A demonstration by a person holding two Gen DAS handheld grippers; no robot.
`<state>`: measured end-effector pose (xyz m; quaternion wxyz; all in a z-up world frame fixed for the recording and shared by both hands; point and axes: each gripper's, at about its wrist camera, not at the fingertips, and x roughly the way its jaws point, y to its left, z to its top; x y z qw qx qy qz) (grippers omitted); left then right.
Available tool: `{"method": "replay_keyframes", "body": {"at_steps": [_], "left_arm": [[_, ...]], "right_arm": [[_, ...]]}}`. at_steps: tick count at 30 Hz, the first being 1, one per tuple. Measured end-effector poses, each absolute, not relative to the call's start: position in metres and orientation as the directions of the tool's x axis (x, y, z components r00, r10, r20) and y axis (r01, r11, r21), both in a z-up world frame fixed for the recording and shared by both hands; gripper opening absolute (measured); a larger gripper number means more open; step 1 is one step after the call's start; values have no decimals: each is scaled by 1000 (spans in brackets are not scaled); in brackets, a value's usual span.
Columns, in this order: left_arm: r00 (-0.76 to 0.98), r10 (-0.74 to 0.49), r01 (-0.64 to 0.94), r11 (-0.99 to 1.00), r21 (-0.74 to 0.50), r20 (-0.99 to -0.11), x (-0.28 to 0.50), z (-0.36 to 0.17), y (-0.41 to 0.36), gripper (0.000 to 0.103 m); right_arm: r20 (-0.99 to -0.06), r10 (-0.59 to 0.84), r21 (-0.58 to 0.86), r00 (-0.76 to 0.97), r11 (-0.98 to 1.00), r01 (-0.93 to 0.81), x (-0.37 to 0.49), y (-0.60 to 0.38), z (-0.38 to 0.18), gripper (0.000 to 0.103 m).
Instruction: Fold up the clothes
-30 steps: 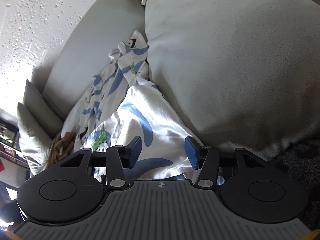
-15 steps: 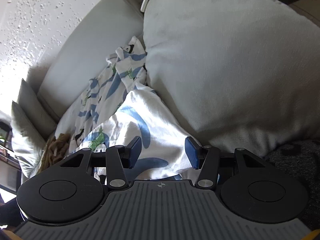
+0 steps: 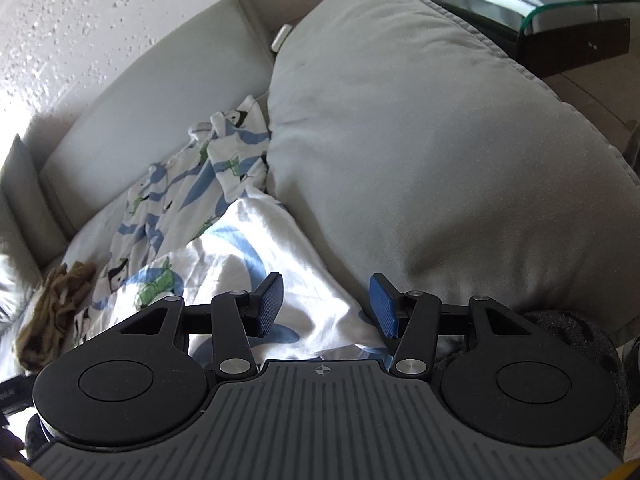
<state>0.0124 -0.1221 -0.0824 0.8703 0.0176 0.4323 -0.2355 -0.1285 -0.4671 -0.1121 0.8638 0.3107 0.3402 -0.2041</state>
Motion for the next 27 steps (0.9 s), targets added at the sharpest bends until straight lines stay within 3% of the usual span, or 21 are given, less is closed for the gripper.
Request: {"method": "replay_keyframes", "body": {"at_steps": [15, 21, 22, 23, 24, 27], "left_arm": [[546, -372, 374, 910, -178, -751, 9, -83, -97, 81], [556, -363, 364, 915, -174, -748, 11, -84, -91, 81], [555, -360, 360, 917, -173, -750, 11, -85, -90, 81], [555, -357, 358, 918, -172, -751, 12, -87, -89, 80], [556, -355, 356, 919, -170, -752, 12, -87, -88, 81], [559, -351, 358, 919, -163, -751, 13, -90, -85, 81]], "right_arm": [[-726, -157, 254, 670, 844, 473, -113, -454, -121, 54], [-779, -178, 143, 602, 883, 447, -85, -449, -141, 56], [-778, -170, 147, 605, 887, 438, -85, -449, -142, 50], [-777, -160, 152, 609, 891, 429, -85, -450, -142, 36], [-776, -151, 157, 612, 894, 419, -84, -451, -143, 0], [-760, -182, 182, 624, 862, 473, -91, -455, -140, 0]]}}
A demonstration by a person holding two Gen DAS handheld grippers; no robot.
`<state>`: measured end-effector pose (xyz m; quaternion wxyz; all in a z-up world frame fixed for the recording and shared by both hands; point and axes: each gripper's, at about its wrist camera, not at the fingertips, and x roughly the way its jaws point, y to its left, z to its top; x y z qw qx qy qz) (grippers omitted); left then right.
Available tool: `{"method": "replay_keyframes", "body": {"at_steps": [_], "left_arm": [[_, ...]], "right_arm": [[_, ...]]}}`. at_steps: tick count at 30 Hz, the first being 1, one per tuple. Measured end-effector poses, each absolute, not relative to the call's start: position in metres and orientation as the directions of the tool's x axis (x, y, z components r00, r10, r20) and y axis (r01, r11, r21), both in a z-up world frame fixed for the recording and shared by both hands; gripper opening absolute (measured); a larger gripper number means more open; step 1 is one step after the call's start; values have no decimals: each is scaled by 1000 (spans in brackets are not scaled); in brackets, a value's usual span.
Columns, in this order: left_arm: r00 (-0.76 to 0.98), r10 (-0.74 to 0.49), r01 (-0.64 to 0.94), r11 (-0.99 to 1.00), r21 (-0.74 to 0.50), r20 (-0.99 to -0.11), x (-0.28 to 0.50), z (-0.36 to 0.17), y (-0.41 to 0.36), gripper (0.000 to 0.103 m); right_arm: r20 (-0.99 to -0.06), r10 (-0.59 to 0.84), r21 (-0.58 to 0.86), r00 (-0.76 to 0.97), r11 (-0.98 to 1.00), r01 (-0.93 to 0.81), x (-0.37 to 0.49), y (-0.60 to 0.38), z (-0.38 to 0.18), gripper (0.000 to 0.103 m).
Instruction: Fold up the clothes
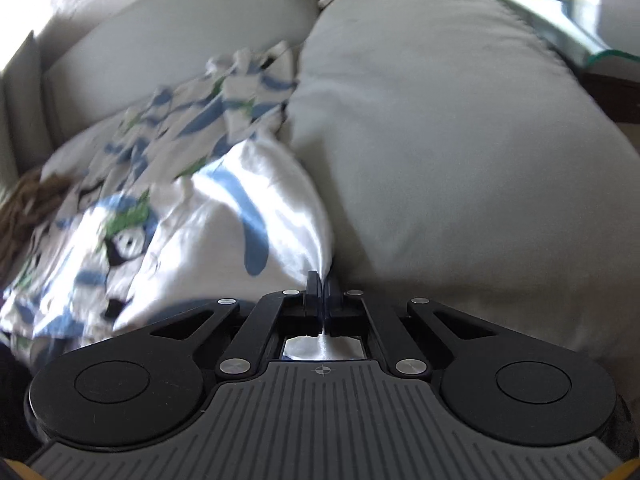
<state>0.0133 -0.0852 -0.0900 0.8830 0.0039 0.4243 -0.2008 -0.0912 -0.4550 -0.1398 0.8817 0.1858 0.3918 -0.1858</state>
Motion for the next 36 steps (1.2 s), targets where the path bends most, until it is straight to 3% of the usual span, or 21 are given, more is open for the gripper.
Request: {"method": "replay_keyframes", "body": {"at_steps": [4, 8, 11, 13, 15, 18, 20, 21, 22, 25, 28, 29, 30, 34, 35, 36], "left_arm": [[554, -349, 357, 920, -164, -755, 15, -95, -83, 81], [563, -342, 353, 923, -155, -753, 18, -98, -81, 81], [593, -329, 358, 925, -126, -734, 24, -95, -80, 80], [610, -332, 365, 924, -117, -720, 28, -91, -78, 79], [603, -354, 386, 914, -127, -715, 32, -88, -77, 67], [595, -377, 422, 898, -123, -710, 38, -88, -78, 51], [618, -377, 453, 888, -79, -689, 41, -95, -82, 48], [632, -370, 467, 883, -47, -681, 43, -100, -86, 36], [645, -364, 479, 878, -16, -672, 44, -105, -90, 32], [637, -370, 518, 855, 21, -676, 54, -118, -97, 23], [560, -309, 510, 860, 26, -769, 70, -139, -101, 19], [548, -304, 511, 859, 25, -779, 72, -146, -99, 19], [545, -301, 515, 857, 29, -783, 74, -149, -98, 20], [531, -302, 510, 860, 14, -792, 75, -140, -95, 22], [526, -307, 506, 862, 2, -793, 74, -136, -93, 27], [523, -317, 505, 863, -12, -791, 71, -132, -91, 29]], "right_arm": [[-713, -340, 105, 613, 812, 574, -105, -461, -125, 0], [-720, -363, 74, 591, 807, 586, -103, -463, -124, 0], [-734, -310, 116, 604, 819, 562, -100, -462, -121, 23], [-732, -301, 144, 611, 809, 570, -102, -457, -115, 58], [-713, -362, 131, 601, 772, 622, -106, -453, -104, 64], [-647, -401, 179, 649, 747, 640, -123, -448, -87, 64], [-632, -347, 231, 693, 769, 596, -126, -442, -81, 36], [-651, -283, 248, 704, 798, 550, -119, -436, -85, 7], [-670, -217, 264, 710, 824, 502, -112, -430, -90, 5], [-717, -114, 266, 687, 867, 422, -88, -412, -110, 6], [-761, -193, 179, 619, 855, 486, -69, -414, -132, 9], [-786, -232, 140, 572, 835, 532, -65, -421, -140, 8], [-809, -250, 132, 532, 805, 578, -65, -430, -147, 0], [-809, -224, 210, 543, 753, 623, -80, -451, -141, 0], [-805, -237, 198, 543, 756, 624, -82, -450, -135, 4], [-801, -243, 195, 547, 758, 622, -85, -448, -127, 16]]}}
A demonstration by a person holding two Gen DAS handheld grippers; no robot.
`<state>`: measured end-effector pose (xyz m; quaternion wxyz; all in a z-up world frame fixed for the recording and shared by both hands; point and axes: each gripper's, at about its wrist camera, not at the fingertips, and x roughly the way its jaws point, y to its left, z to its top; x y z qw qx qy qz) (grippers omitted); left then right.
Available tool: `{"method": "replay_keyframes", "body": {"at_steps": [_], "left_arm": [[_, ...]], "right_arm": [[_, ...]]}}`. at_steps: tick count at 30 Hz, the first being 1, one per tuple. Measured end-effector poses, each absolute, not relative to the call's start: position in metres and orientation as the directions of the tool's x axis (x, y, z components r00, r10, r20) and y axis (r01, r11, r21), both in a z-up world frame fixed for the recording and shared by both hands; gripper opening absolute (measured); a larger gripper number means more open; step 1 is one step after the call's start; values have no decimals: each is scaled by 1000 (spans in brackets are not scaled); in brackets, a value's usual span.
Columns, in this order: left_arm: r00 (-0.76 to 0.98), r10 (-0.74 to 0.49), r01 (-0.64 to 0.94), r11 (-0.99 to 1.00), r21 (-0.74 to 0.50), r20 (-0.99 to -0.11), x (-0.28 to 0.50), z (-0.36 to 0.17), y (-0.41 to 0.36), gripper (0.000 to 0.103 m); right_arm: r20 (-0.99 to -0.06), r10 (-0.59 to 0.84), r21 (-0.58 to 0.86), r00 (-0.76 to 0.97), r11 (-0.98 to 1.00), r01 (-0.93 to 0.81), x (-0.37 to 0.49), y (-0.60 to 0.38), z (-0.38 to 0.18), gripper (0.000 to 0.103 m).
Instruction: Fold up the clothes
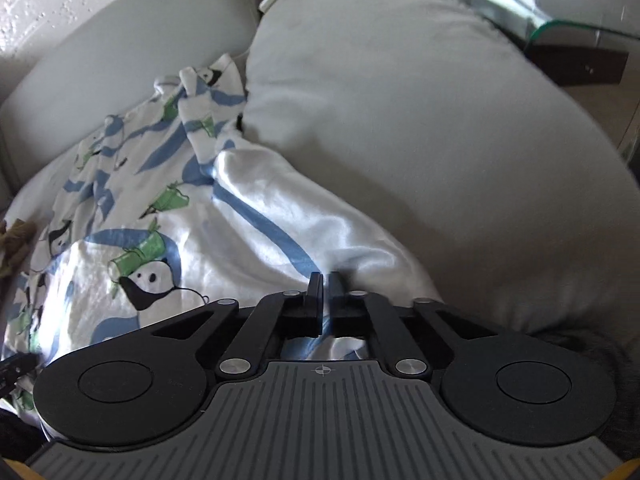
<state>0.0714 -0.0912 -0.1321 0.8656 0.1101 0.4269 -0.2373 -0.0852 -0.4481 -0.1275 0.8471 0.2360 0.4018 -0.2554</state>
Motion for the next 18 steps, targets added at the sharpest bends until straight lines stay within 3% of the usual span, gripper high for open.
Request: {"method": "replay_keyframes", "body": {"at_steps": [1, 3, 9, 18], "left_arm": [[521, -330, 506, 862, -27, -787, 68, -128, -88, 30], [518, -349, 504, 862, -51, -781, 60, -119, -82, 32], [538, -390, 485, 868, -104, -747, 40, -97, -72, 40], [534, -425, 522, 846, -110, -732, 18, -82, -83, 43]], "right_arm": [[-795, -238, 202, 558, 764, 613, -89, -446, -119, 29], [-778, -227, 221, 586, 775, 592, -98, -441, -103, 38], [-717, -232, 258, 658, 788, 559, -118, -430, -61, 41], [-692, -123, 327, 712, 826, 460, -114, -403, -56, 43]]}}
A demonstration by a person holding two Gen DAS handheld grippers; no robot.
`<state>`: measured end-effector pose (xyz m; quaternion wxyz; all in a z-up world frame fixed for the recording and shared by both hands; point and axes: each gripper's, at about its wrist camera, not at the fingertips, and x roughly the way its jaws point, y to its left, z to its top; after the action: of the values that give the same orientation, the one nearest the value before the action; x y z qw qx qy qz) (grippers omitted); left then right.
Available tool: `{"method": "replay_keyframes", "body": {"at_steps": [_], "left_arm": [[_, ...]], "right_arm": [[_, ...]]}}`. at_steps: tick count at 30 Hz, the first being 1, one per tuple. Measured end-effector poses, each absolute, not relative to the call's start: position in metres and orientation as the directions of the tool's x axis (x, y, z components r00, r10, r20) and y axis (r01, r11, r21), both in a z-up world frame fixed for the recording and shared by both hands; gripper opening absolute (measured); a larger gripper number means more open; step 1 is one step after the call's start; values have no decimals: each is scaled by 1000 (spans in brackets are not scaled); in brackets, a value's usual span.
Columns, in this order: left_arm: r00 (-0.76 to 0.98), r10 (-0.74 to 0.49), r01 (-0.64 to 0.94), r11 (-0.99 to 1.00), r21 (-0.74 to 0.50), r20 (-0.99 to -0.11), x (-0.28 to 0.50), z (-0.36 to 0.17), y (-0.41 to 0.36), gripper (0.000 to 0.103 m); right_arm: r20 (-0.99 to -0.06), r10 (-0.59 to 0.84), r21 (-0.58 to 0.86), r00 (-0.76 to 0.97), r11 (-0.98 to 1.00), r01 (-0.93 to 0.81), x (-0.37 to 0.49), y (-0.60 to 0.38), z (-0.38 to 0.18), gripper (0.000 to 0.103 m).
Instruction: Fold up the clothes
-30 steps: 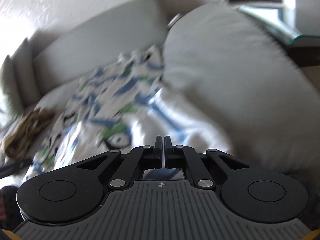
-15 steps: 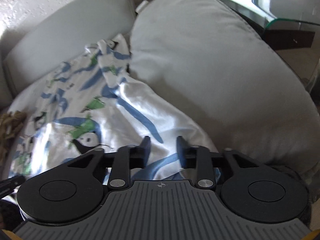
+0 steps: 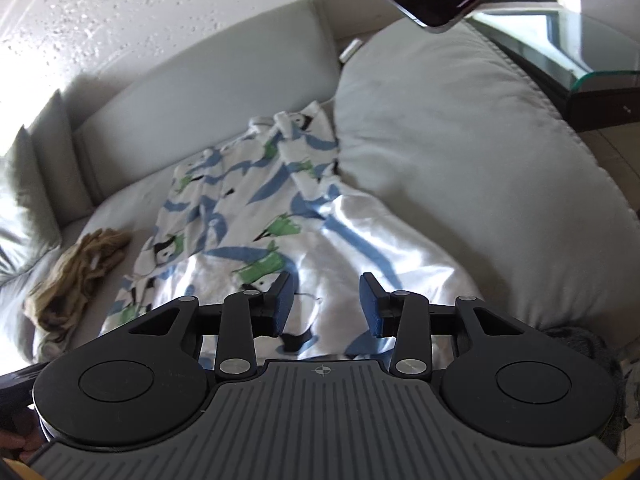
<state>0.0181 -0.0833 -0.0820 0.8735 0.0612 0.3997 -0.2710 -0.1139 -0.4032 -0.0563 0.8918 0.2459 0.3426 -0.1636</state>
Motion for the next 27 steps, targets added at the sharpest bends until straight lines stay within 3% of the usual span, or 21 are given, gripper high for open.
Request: {"method": "replay_keyframes", "body": {"at_steps": [27], "left_arm": [[500, -423, 583, 810, -67, -755, -3, -83, -113, 44]], "right_arm": [[-673, -72, 382, 736, 818, 429, -130, -407, -66, 44]]}}
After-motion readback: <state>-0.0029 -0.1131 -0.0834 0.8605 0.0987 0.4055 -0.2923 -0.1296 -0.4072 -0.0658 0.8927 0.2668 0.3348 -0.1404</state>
